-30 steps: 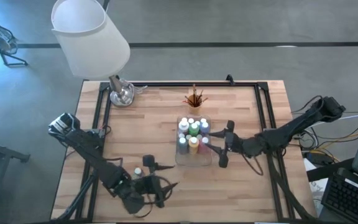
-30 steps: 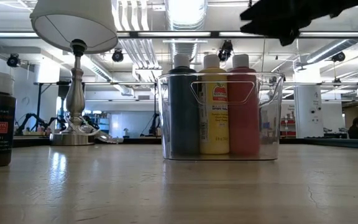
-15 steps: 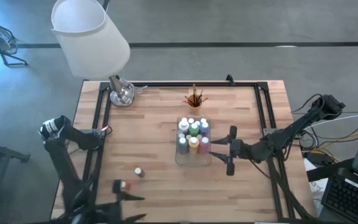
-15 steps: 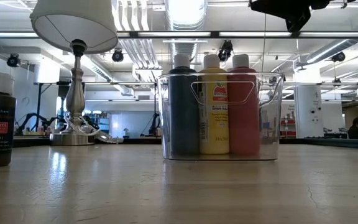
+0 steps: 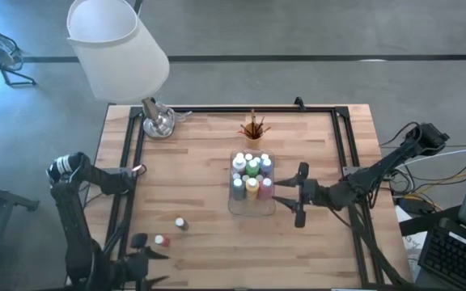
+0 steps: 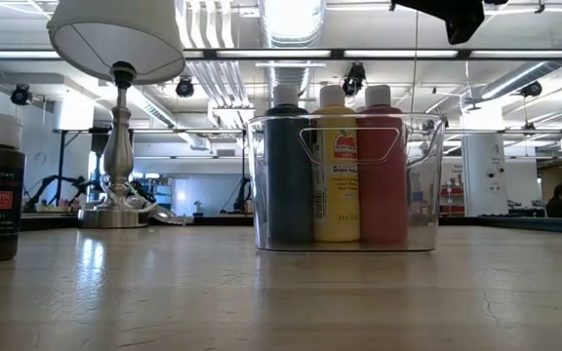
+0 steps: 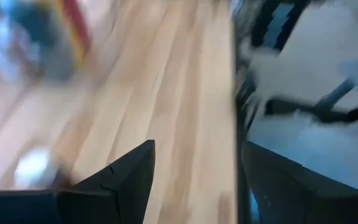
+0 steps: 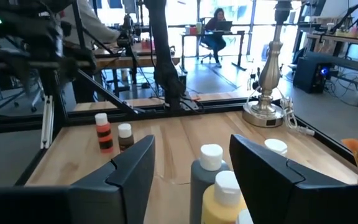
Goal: Pick & Place Paint Supplies
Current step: Put the small dark orange paint bottle into the transparent bin
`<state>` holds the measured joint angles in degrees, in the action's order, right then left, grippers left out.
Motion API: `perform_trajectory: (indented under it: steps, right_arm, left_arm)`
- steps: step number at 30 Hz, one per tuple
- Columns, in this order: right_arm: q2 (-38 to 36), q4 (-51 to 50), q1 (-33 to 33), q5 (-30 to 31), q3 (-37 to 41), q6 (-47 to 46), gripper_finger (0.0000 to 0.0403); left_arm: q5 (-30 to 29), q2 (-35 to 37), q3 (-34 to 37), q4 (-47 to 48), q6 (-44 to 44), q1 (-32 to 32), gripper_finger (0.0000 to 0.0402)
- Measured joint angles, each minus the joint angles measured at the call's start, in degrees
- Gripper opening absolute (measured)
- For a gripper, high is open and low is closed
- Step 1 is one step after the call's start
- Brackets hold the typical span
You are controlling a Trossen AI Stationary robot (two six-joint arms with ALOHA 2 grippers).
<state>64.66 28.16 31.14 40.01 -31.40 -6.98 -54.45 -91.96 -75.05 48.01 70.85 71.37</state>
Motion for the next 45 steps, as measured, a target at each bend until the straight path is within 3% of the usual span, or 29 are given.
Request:
perform_trajectory:
  steps: [6,10,29,39,45]
  right_arm:
    - [0.0,0.3,0.0,0.0,0.0,0.0,0.0195]
    - [0.0,0.8,0.0,0.0,0.0,0.1,0.0198]
    - [0.0,0.9,0.0,-0.2,0.0,-0.3,0.0202]
    - [0.0,0.9,0.0,-0.2,0.0,-0.3,0.0195]
    - [0.0,0.9,0.0,-0.2,0.0,-0.4,0.0203]
  left_arm:
    - [15.9,0.0,0.0,11.6,19.2,0.0,0.0245]
    - [21.2,0.0,0.1,12.8,24.9,0.0,0.0245]
    - [25.1,0.0,6.8,17.2,38.4,-0.4,0.0247]
    - [24.7,0.0,9.2,17.3,39.7,-0.5,0.0327]
    - [19.9,0.0,10.3,17.1,39.3,-0.8,0.0333]
